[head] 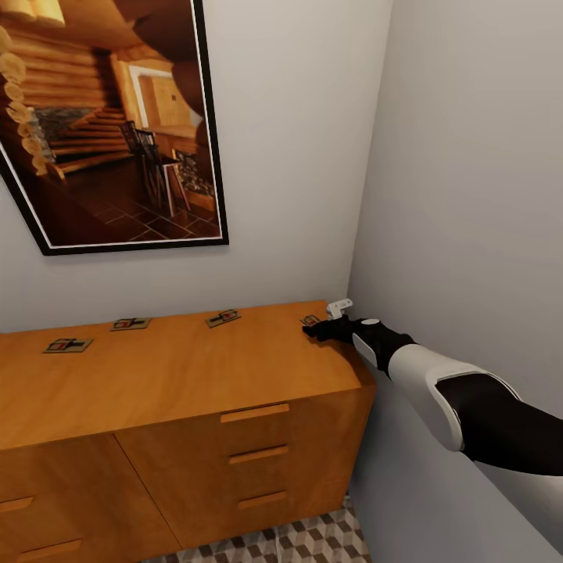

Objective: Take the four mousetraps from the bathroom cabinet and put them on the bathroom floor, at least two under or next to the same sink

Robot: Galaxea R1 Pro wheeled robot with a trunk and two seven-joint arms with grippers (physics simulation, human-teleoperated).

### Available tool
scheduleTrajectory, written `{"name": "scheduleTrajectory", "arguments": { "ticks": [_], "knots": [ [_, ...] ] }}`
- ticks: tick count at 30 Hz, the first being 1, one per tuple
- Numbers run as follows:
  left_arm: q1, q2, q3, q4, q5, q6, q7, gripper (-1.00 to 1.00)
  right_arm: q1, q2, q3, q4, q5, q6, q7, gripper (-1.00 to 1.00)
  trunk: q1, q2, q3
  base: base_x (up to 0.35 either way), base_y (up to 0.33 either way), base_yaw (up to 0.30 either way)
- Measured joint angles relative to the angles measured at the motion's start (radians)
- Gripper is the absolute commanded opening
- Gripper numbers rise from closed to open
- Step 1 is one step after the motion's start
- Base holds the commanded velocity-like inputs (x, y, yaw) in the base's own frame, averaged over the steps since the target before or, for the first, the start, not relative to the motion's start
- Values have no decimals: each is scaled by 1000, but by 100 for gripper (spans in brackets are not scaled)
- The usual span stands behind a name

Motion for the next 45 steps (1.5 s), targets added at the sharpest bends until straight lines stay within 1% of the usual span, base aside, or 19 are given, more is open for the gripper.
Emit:
{"name": "scheduleTrajectory", "arguments": {
  "ticks": [17, 18, 24, 45],
  "knots": [
    [0, 0, 0, 0, -1, 0, 0, 100, 0, 0, 0, 0, 0, 0, -1, 100, 0, 0, 0, 0, 0, 0],
    [0, 0, 0, 0, 0, 0, 0, 100, 0, 0, 0, 0, 0, 0, -1, -100, 0, 0, 0, 0, 0, 0],
    [0, 0, 0, 0, 0, 0, 0, 100, 0, 0, -6, -1, 0, -1, -2, -100, 0, 0, 0, 0, 0, 0],
    [0, 0, 0, 0, 0, 0, 0, 100, 0, -3, -4, -3, -2, -2, 0, -100, 0, 0, 0, 0, 0, 0]
  ]
}}
